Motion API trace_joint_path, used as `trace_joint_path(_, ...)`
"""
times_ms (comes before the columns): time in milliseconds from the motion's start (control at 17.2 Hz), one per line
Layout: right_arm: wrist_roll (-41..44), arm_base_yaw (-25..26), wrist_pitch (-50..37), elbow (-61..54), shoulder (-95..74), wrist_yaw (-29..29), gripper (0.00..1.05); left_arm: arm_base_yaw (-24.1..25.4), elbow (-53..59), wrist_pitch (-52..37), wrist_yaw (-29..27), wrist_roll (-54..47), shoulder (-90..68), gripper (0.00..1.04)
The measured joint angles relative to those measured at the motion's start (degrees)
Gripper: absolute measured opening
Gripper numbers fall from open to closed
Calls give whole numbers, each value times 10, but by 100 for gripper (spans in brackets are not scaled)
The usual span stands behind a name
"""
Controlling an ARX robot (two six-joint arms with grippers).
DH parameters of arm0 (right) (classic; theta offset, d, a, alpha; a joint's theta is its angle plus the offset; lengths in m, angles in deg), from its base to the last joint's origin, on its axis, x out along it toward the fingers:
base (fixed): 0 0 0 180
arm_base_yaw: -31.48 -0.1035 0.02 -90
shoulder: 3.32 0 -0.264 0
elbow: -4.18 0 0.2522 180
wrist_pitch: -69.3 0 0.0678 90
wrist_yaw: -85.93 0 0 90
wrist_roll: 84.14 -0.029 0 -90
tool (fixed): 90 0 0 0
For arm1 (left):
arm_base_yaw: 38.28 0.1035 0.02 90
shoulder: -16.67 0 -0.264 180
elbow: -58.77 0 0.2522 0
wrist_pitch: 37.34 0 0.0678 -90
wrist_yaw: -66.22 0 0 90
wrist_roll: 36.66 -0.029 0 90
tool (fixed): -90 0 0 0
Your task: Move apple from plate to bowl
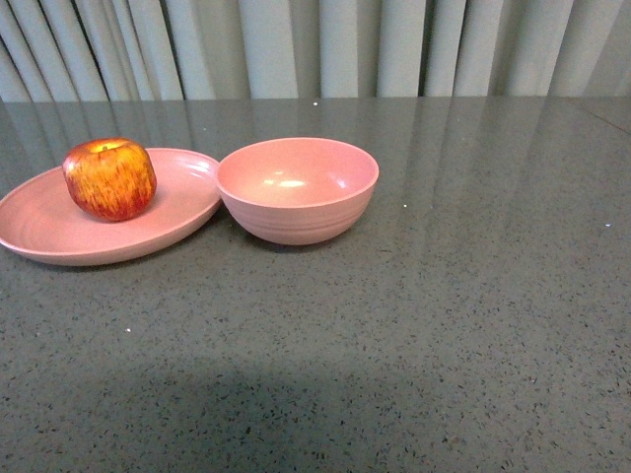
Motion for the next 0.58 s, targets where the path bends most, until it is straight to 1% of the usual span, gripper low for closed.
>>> trace_joint_path(116,0,0,0,0,0,0,20,0,0,0,0,0,0,98)
trace_joint_path(290,0,0,0,0,0,0,51,0,0,0,0,0,0,98)
trace_joint_path(348,0,0,0,0,0,0,57,0,0,0,0,0,0,98)
trace_joint_path(581,0,0,0,0,0,0,100,0,0,0,0,0,0,98)
